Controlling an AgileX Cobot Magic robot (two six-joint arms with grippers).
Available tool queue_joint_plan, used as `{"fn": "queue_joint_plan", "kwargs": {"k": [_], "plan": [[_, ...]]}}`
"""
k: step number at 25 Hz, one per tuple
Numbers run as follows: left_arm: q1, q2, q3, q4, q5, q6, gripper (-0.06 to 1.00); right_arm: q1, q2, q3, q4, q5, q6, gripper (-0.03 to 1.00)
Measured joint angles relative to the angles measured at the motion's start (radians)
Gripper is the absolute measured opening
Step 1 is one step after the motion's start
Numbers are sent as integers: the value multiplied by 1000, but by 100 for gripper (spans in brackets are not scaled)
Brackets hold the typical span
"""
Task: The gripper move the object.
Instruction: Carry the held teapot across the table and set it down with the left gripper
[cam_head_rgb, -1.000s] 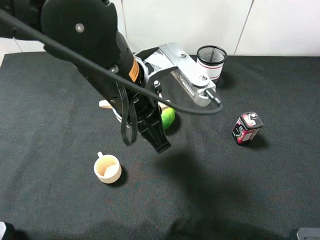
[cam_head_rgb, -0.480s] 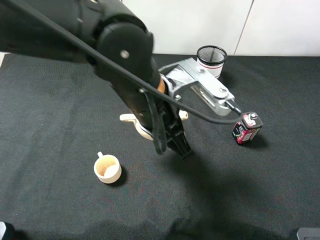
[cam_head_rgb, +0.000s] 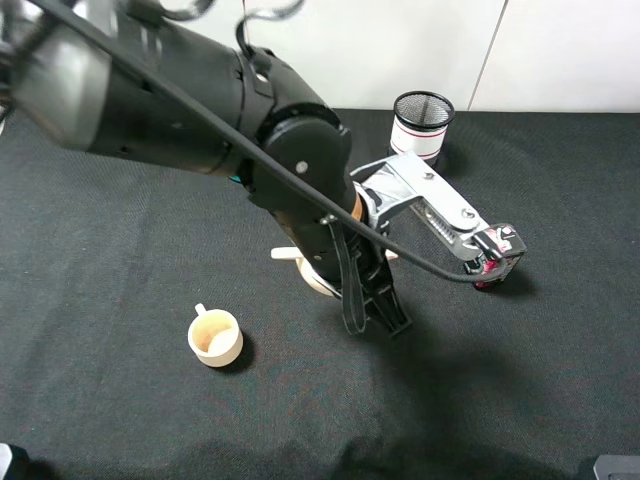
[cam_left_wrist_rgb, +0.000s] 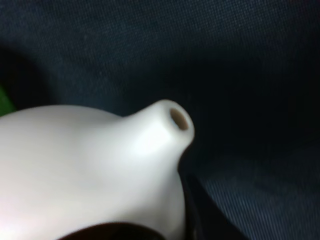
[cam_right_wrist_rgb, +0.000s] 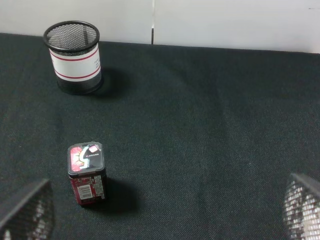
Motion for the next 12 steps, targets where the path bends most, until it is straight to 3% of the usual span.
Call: {"fn": "queue_joint_plan", "kwargs": {"k": [12], "plan": [[-2, 84, 0, -47, -62, 0, 10, 0, 0, 0, 0, 0, 0, 69]]}}
